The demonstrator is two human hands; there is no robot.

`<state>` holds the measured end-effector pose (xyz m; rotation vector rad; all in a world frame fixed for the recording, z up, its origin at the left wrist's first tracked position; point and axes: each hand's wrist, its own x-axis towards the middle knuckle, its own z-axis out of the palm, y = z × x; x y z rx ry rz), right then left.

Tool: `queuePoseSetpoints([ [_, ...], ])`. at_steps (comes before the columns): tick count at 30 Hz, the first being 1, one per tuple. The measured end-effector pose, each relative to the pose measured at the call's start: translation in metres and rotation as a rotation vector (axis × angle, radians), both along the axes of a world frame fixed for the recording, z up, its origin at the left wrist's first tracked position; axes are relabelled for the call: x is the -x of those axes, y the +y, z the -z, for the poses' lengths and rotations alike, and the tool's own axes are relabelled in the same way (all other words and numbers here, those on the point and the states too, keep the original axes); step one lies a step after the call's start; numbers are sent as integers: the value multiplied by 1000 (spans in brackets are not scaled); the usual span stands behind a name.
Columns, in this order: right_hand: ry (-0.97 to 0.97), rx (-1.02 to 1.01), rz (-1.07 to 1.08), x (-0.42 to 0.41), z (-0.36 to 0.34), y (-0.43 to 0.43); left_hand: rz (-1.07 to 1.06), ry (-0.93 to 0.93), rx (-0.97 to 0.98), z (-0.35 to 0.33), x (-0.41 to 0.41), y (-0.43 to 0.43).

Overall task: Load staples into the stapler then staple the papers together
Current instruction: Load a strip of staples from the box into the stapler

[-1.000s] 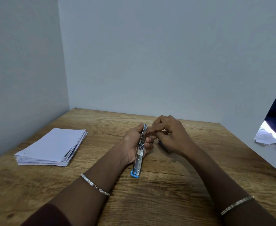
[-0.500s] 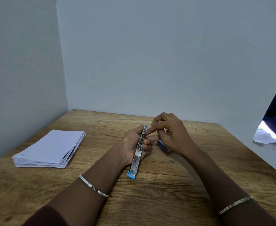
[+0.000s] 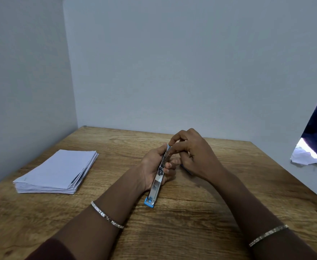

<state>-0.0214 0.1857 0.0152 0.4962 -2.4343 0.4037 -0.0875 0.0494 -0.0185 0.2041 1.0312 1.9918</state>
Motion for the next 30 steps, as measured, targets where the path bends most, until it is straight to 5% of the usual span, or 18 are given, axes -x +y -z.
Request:
queuePoseSetpoints([
  [24,-60,1,133,6,5,18,217,99,30,-7,-1,-14],
  [30,-43,172,36,6,3,13,149,70,-20,-12,-3,-15],
])
